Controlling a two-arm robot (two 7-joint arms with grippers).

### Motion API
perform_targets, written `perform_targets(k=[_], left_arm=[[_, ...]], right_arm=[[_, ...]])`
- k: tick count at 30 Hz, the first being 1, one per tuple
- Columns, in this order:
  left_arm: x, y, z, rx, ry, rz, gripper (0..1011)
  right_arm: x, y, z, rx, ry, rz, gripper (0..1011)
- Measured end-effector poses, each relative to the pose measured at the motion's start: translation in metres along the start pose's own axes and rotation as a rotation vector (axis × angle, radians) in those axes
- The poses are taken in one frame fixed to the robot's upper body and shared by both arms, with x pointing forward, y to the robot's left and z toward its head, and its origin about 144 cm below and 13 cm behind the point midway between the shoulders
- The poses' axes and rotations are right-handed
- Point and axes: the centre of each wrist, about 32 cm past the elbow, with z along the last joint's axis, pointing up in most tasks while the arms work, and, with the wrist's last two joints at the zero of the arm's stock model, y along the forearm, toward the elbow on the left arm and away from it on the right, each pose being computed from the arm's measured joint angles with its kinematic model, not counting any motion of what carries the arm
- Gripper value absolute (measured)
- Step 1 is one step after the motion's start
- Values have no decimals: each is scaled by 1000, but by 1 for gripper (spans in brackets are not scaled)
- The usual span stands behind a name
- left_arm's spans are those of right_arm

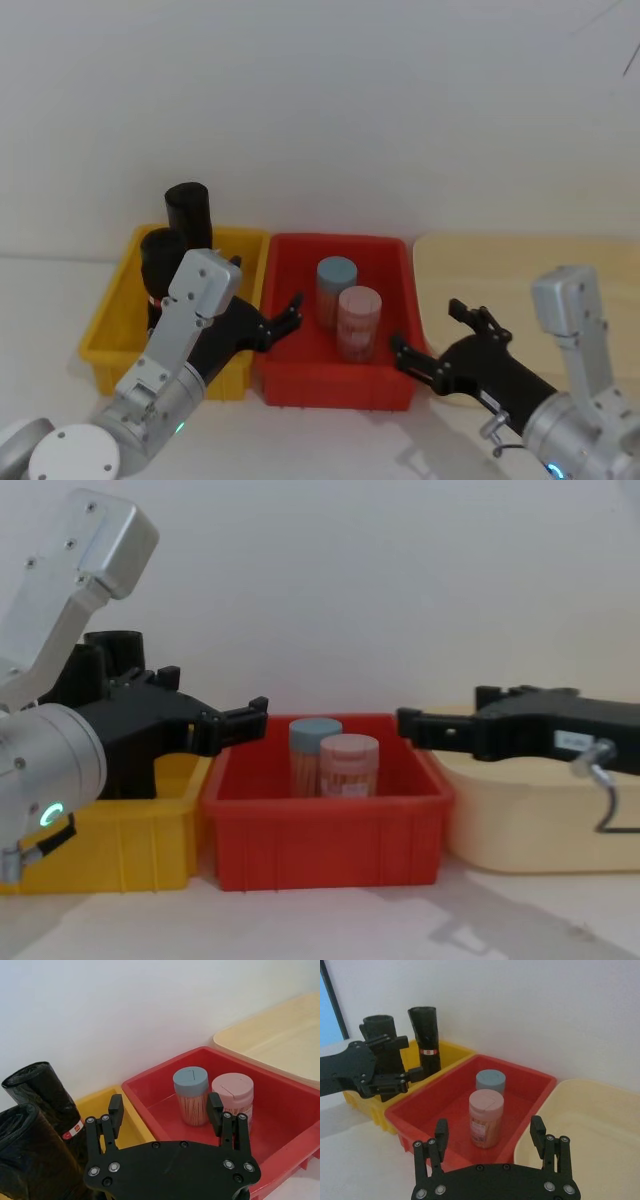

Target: Pick up the garbage bag with the one hand and transfer it to the other hand.

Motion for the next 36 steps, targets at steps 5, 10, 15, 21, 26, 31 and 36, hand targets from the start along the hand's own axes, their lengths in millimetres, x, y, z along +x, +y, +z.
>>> perform_targets(k=[5, 10, 15, 21, 26, 31, 36], left_arm=[[0, 0, 0, 0, 0, 0, 1001], [0, 0, 0, 0, 0, 0, 1001], [0, 0, 0, 0, 0, 0, 1001], [0, 0, 0, 0, 0, 0, 1001], [0, 0, 0, 0, 0, 0, 1001], [0, 0, 0, 0, 0, 0, 1001], [0, 0, 0, 0, 0, 0, 1001]], right_arm=[[0, 17, 2, -17, -15, 11, 1004], [0, 30, 4, -33, -37, 21, 1004], [0, 44, 7, -48, -63, 35, 1004], [-1, 58, 9, -72, -95, 50, 1004], [0, 66, 10, -93, -116, 61, 1004], [2, 75, 10, -116, -136, 68, 1004], [4, 82, 11, -133, -150, 70, 1004]])
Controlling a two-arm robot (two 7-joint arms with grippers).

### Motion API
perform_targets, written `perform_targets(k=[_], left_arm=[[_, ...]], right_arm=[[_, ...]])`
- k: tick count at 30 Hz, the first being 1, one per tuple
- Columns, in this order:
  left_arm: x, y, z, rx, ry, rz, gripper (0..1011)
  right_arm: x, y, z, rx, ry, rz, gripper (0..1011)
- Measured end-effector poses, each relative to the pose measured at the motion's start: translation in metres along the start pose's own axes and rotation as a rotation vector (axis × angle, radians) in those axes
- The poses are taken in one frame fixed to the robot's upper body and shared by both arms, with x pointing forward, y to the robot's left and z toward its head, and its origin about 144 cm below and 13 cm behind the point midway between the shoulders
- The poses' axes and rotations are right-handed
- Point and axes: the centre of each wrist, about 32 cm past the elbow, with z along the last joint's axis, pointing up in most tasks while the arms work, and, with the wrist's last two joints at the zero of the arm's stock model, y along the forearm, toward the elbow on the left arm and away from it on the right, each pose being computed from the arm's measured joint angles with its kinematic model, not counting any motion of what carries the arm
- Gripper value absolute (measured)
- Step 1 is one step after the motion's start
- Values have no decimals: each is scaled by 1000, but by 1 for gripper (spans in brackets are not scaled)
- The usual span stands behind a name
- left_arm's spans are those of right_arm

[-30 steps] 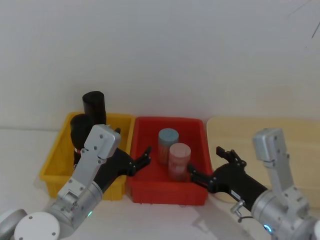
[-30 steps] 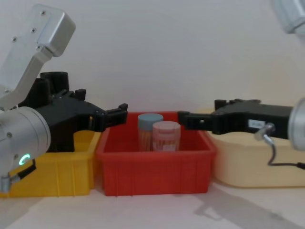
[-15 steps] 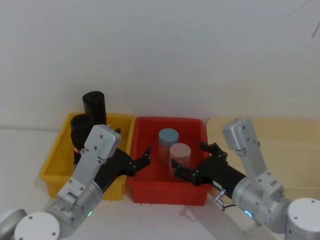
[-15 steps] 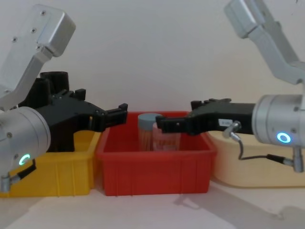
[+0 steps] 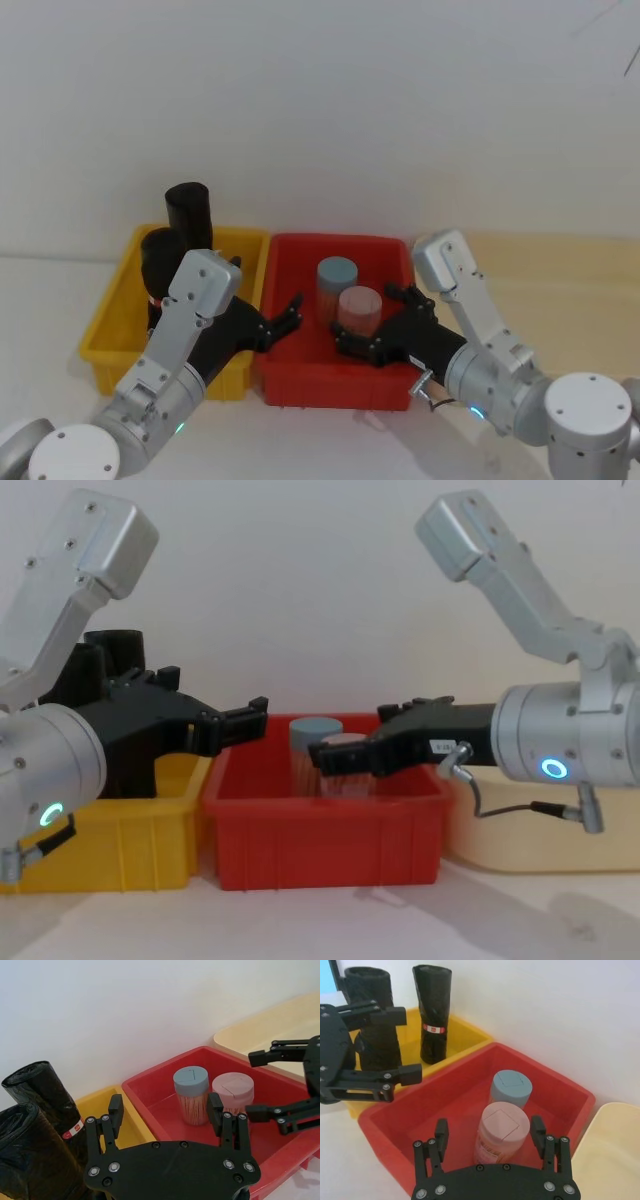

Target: Pick up the garbage bag with the one hand and transfer it to the other hand.

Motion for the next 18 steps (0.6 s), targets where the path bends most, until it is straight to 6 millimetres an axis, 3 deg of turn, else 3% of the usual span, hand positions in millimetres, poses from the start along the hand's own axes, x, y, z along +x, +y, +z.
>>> perform_targets(k=[18], left_arm=[[0, 0, 0, 0, 0, 0, 1001]], right_arm=[[9, 21, 4, -35, -31, -12, 1004]])
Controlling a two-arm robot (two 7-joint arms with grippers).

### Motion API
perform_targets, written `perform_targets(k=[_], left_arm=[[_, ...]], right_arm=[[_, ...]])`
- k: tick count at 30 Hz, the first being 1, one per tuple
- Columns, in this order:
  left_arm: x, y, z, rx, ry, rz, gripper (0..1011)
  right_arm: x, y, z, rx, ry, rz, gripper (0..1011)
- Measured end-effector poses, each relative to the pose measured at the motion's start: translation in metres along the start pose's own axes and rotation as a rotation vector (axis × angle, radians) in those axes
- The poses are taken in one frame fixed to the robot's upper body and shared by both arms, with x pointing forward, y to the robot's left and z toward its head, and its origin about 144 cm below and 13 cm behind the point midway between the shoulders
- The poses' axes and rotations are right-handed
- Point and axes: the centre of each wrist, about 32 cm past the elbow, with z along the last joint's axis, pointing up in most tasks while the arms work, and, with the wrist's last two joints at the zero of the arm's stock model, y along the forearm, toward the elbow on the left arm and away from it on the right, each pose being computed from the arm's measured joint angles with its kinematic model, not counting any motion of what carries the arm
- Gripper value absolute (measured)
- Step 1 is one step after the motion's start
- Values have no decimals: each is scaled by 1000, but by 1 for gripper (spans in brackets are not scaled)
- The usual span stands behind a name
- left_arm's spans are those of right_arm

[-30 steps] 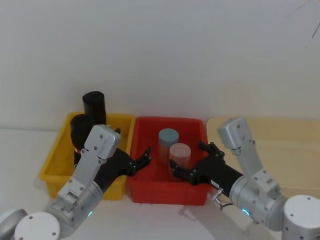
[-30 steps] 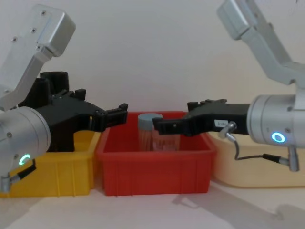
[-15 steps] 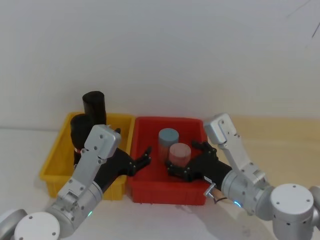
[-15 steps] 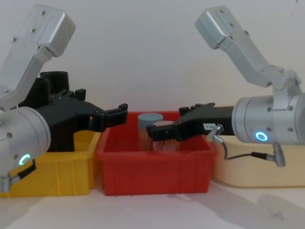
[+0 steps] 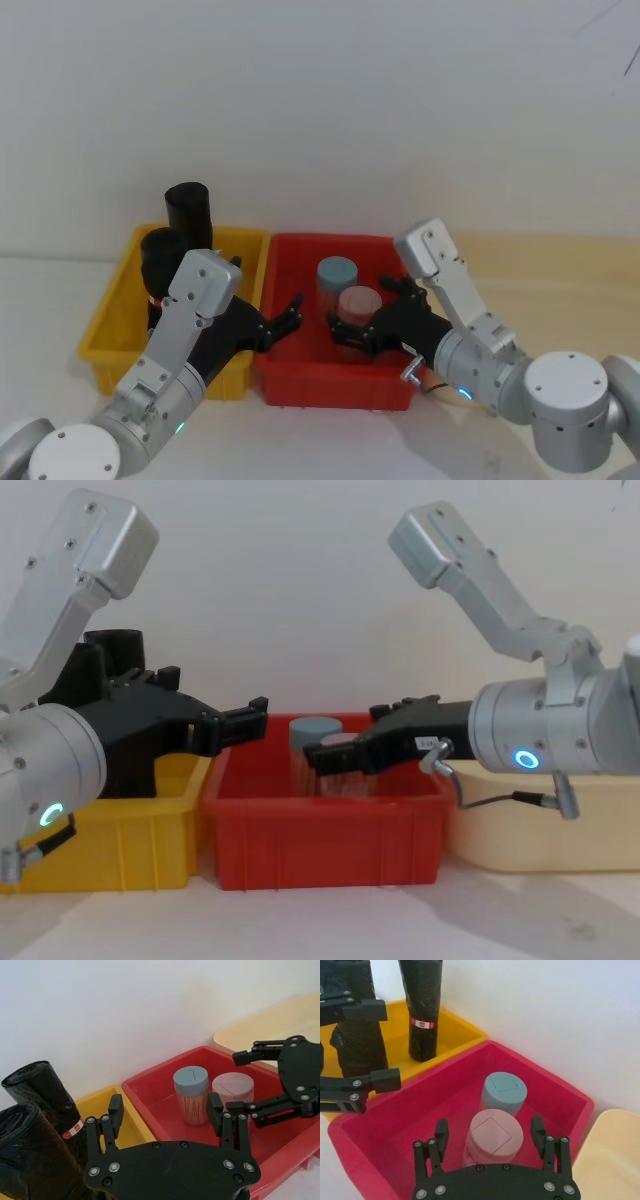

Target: Pick up the garbage bag with the one hand and transfer it to the other hand.

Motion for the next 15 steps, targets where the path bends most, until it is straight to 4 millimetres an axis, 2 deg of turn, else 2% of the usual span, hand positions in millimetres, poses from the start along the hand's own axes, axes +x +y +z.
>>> perform_targets(k=[15], left_arm=[[0, 0, 0, 0, 0, 0, 1001]], right_arm=[[-1, 11, -2, -24, -15, 15, 1004]])
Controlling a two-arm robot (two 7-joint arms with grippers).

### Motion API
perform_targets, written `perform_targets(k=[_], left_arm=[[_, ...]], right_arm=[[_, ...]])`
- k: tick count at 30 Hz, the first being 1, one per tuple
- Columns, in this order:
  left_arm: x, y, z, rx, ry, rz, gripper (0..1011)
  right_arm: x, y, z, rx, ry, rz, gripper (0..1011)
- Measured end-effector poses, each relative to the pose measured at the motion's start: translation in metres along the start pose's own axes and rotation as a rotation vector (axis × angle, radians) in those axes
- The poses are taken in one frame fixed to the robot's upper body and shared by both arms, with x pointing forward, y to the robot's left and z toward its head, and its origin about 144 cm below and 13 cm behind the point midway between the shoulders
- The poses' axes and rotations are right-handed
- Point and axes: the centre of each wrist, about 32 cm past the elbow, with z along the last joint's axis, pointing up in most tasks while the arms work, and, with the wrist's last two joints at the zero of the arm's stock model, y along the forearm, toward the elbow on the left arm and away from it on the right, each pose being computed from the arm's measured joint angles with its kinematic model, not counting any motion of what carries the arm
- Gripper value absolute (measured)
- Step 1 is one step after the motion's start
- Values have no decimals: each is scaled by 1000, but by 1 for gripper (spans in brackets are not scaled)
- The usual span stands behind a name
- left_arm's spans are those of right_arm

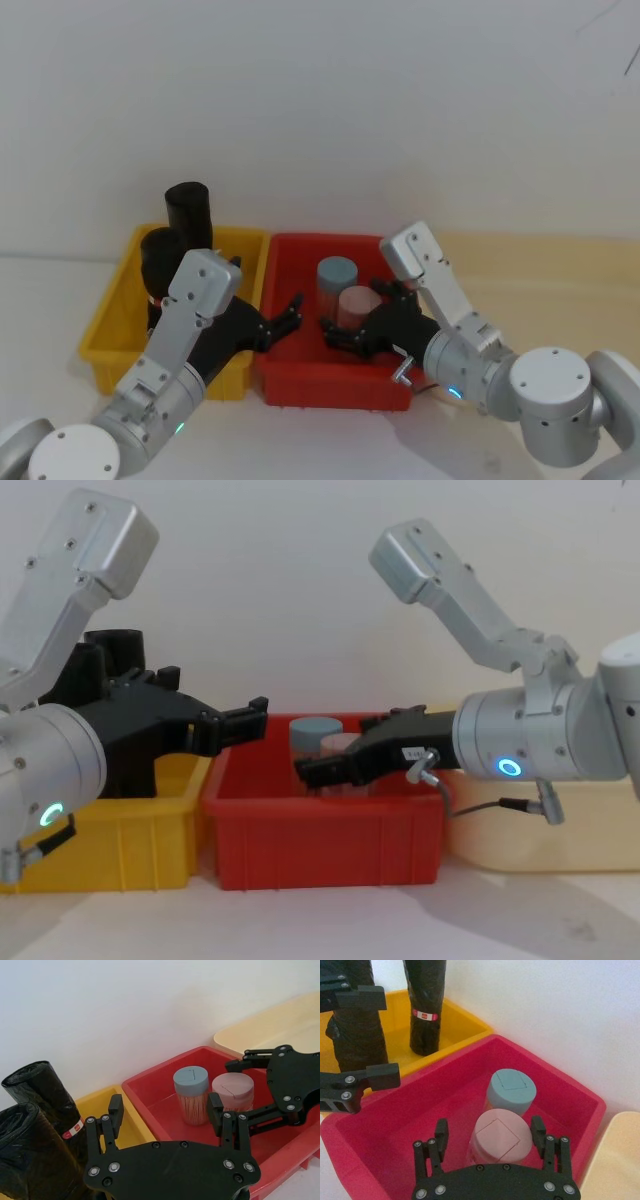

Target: Pick up the garbage bag with the one hand and transfer it to the other hand.

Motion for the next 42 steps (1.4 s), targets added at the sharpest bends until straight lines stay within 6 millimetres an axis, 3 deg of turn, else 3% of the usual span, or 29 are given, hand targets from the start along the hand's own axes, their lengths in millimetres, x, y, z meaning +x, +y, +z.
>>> perform_targets(k=[12, 17, 23, 26, 34, 42], left_arm=[[0, 0, 0, 0, 0, 0, 1001], [0, 0, 0, 0, 0, 0, 1001], [0, 0, 0, 0, 0, 0, 1001], [0, 0, 0, 0, 0, 0, 1001], [0, 0, 0, 0, 0, 0, 1001], [0, 0, 0, 0, 0, 0, 1001]], right_arm=[[-1, 6, -1, -11, -9, 7, 1004], [-1, 7, -1, -14, -10, 8, 927], [-2, 8, -1, -16, -12, 9, 735], [-2, 8, -1, -16, -12, 10, 695], [-1, 6, -1, -4, -11, 4, 695], [7, -8, 8, 67, -5, -39, 695]])
